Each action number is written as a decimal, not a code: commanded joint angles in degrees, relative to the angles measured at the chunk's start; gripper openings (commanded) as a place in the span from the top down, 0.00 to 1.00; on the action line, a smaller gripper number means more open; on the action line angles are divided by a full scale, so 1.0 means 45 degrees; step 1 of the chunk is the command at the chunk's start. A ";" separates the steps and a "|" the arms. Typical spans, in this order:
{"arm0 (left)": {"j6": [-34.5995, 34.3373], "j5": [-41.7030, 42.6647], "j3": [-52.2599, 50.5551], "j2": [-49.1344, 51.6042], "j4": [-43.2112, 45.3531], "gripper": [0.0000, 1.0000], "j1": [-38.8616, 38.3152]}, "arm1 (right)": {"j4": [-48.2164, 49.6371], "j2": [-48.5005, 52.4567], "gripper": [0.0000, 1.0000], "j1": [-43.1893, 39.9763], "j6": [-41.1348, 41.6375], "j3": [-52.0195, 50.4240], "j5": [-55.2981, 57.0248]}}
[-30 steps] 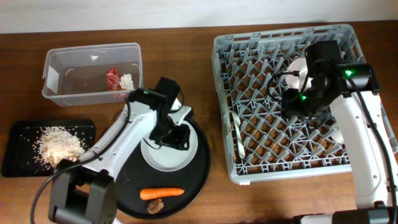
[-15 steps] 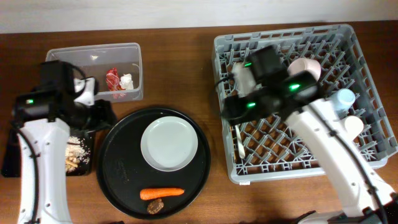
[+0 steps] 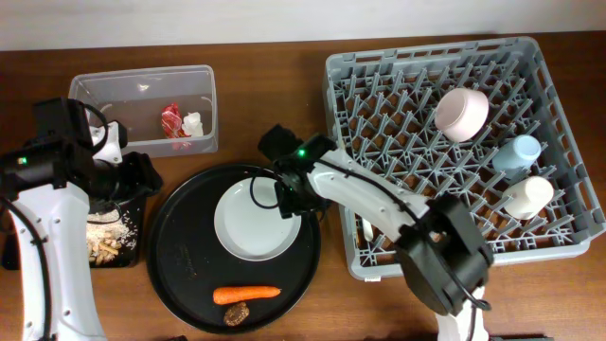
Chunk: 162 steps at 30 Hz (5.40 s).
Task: Sort waste into correct bins and load items into the dishwasher rack
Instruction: 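Hand the white plate from the left gripper to the right gripper, then stand the white plate upright in the rack with the right gripper, then release the plate and move the right gripper to the rack's back, then grasp the orange carrot on the round tray with the left gripper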
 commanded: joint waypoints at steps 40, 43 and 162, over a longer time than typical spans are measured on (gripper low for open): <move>-0.0165 0.0189 0.0058 0.0000 0.0034 0.38 0.0019 | -0.2676 -0.2055 0.96 -0.4707 -0.2331 0.5265 1.5392; -0.0165 0.0185 0.0058 0.0000 0.0024 0.38 0.0019 | -0.3405 -0.1151 0.96 -0.4707 -0.1433 0.5265 1.5606; -1.1327 -0.3895 -0.8131 -0.0005 0.5003 0.02 -0.5391 | -0.7650 -0.3021 0.19 -0.8646 -0.6436 0.5270 -0.0087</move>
